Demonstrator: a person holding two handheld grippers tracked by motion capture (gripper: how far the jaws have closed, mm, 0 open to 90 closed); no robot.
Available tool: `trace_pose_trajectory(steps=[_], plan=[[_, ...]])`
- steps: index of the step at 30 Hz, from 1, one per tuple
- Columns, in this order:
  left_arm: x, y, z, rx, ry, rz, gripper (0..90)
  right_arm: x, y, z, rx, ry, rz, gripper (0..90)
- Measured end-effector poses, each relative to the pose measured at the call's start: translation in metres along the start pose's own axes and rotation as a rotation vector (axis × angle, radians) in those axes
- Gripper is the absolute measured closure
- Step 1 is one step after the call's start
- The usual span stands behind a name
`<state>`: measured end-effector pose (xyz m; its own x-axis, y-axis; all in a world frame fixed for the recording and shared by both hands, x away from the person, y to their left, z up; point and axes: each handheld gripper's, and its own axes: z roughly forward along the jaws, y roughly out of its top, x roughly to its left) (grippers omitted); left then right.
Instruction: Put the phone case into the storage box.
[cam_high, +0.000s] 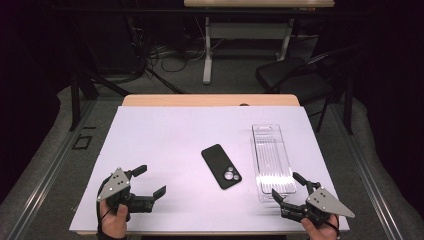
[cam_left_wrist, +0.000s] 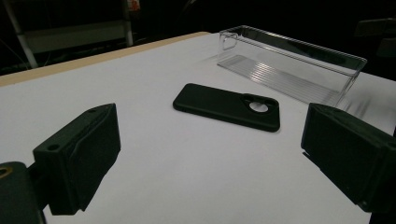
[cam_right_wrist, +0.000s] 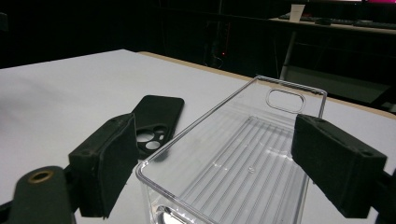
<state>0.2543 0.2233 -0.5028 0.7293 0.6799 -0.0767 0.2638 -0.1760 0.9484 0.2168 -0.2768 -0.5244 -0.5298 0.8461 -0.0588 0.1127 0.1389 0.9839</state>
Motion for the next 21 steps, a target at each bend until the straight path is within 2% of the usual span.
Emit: trace_pose_trajectory(steps=[11,13,15,18,19,20,21], plan=[[-0.003,0.000,0.002,0.013,-0.016,-0.016,5.0,0.001,0.000,0.001,-0.004,-0.002,0.001,14.3],[-0.003,0.000,0.003,0.015,-0.027,-0.015,5.0,0.001,0.000,0.000,0.009,0.001,-0.010,14.3],[-0.005,0.001,0.004,0.035,-0.033,-0.021,5.0,0.002,0.001,0.001,0.003,0.002,-0.012,14.3],[-0.007,0.004,0.007,0.039,-0.048,-0.038,5.0,0.003,0.000,0.001,0.005,-0.002,-0.006,14.3],[-0.008,0.007,0.009,0.050,-0.047,-0.042,5.0,0.003,0.000,0.001,0.005,-0.002,-0.006,14.3],[-0.010,0.013,0.015,0.076,-0.065,-0.057,5.0,0.003,0.000,0.001,0.009,-0.007,-0.009,14.3],[-0.010,0.013,0.015,0.076,-0.065,-0.057,5.0,0.004,0.000,0.001,0.009,-0.011,-0.011,14.3]])
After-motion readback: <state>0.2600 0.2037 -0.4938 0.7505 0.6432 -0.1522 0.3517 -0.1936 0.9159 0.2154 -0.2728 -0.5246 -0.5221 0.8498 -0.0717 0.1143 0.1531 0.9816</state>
